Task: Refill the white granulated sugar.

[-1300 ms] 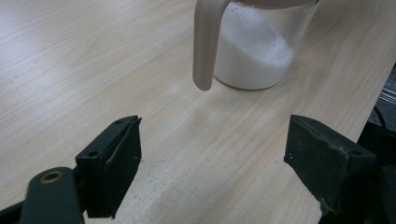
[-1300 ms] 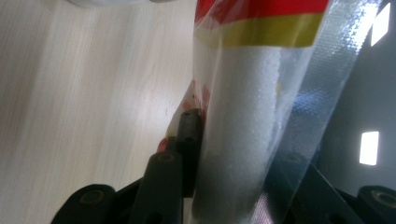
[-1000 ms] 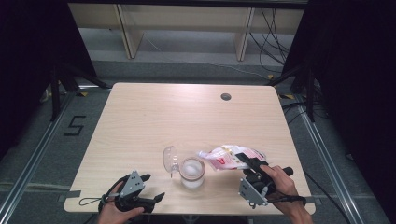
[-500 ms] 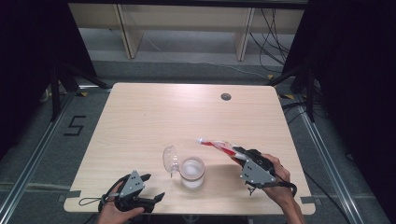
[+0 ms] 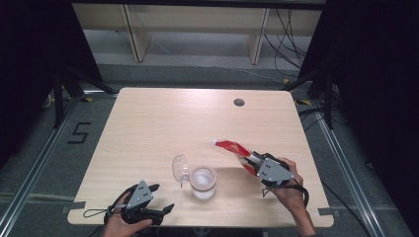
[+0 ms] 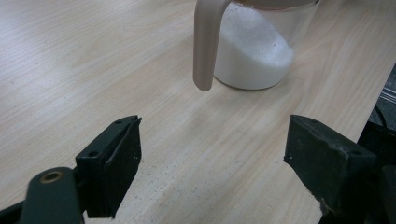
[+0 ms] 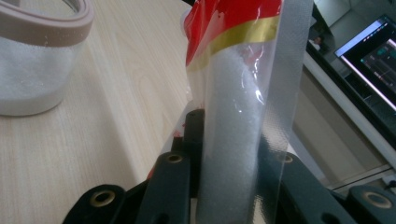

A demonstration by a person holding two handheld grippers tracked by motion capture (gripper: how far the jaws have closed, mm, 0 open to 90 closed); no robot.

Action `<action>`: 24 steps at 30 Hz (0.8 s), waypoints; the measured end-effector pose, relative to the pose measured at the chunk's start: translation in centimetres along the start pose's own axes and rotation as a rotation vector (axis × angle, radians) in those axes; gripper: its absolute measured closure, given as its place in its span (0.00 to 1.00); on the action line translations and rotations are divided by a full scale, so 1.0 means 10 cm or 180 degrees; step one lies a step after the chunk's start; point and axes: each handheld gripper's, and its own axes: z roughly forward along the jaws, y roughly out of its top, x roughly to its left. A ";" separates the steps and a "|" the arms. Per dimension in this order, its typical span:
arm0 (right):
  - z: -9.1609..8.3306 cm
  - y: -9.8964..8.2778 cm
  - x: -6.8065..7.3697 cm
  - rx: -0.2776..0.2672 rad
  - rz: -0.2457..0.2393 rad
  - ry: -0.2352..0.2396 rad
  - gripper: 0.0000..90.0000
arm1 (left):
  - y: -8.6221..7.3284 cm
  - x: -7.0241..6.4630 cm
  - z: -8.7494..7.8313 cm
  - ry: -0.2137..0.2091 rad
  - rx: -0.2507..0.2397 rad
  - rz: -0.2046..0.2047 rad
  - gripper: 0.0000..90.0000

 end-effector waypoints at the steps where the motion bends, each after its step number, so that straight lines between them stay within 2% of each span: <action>1: 0.01 -0.02 0.00 0.0016 0.0015 0.0012 0.86 | 0.00 0.00 0.00 0.0007 0.0000 -0.0002 0.20; 2: 0.01 -0.04 0.01 0.0049 0.0062 0.0005 0.86 | 0.00 -0.01 0.00 -0.0002 -0.0028 -0.0033 0.20; 3: 0.02 -0.05 0.01 0.0052 0.0035 0.0001 0.86 | 0.00 0.00 -0.01 -0.0031 0.0008 -0.0010 0.20; 5: 0.01 -0.06 0.01 0.0077 0.0127 0.0005 0.86 | 0.00 0.00 -0.01 0.0011 -0.0007 -0.0006 0.20; 8: 0.00 -0.08 0.02 0.0114 0.0141 0.0009 0.86 | 0.00 -0.01 0.00 -0.0031 -0.0027 -0.0048 0.20; 9: -0.02 -0.08 0.02 0.0150 0.0184 -0.0008 0.86 | 0.00 0.00 -0.01 -0.0008 0.0002 0.0005 0.20; 10: -0.03 -0.09 0.02 0.0161 0.0178 -0.0015 0.85 | 0.00 -0.01 -0.01 -0.0042 -0.0005 -0.0038 0.20; 11: -0.04 -0.09 0.03 0.0182 0.0238 -0.0018 0.85 | 0.00 0.00 -0.01 -0.0044 0.0008 -0.0030 0.20; 12: -0.04 -0.10 0.02 0.0182 0.0212 -0.0025 0.85 | 0.00 0.00 -0.01 -0.0030 0.0007 -0.0025 0.20; 14: -0.07 -0.11 0.03 0.0209 0.0298 -0.0038 0.85 | 0.00 -0.01 -0.01 -0.0034 -0.0004 -0.0032 0.20; 15: -0.07 -0.12 0.01 0.0205 0.0279 -0.0035 0.85 | 0.00 -0.01 -0.01 -0.0035 -0.0009 -0.0033 0.20; 17: -0.09 -0.12 0.01 0.0217 0.0376 -0.0046 0.85 | 0.00 0.00 -0.01 -0.0036 0.0006 -0.0029 0.20; 18: -0.09 -0.13 0.00 0.0203 0.0347 -0.0047 0.85 | 0.00 0.00 -0.01 -0.0025 0.0006 -0.0028 0.20; 22: -0.12 -0.15 -0.01 0.0244 0.0503 -0.0080 0.84 | 0.00 0.00 -0.01 -0.0029 0.0006 -0.0031 0.20; 24: -0.14 -0.16 -0.03 0.0254 0.0474 -0.0108 0.83 | 0.00 0.00 -0.01 -0.0033 0.0006 -0.0032 0.20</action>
